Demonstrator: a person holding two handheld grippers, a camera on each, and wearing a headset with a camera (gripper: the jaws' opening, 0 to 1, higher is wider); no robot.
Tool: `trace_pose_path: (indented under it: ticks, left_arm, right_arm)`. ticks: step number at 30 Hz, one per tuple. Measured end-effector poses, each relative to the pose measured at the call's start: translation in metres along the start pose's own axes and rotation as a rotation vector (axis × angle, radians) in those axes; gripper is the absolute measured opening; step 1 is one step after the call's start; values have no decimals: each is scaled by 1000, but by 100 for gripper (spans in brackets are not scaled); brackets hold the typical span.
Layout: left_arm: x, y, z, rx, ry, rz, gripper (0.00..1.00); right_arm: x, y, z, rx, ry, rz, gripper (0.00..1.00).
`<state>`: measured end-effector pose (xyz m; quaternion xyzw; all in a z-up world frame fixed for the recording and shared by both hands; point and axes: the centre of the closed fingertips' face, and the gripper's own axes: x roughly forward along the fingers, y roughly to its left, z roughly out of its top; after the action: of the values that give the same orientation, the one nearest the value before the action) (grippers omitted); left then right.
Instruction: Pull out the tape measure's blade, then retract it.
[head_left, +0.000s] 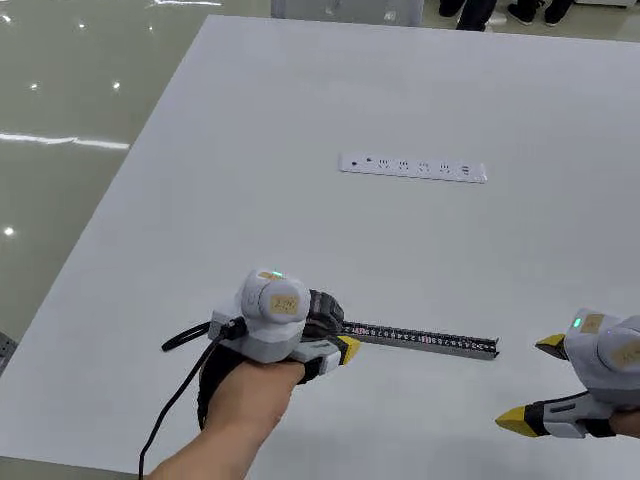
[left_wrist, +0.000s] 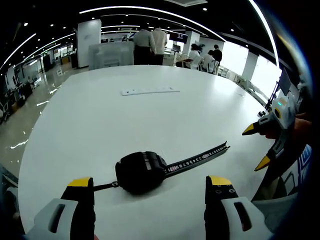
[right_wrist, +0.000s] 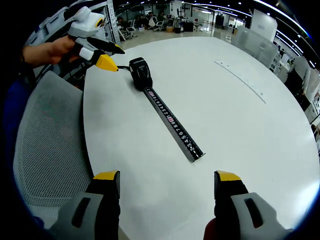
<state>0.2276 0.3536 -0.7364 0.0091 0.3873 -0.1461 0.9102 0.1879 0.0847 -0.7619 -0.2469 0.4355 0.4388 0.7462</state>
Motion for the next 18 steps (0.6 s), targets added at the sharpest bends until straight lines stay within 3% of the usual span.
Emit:
trace_pose_path:
  ticks: [5, 18]
  left_arm:
    - [9, 1, 2, -14, -3, 7, 86]
    - [28, 7, -5, -63, 24, 29, 82]
  right_arm:
    - [3, -7, 1, -49, 18, 13, 71]
    - [24, -25, 2, -160, 48, 73, 59]
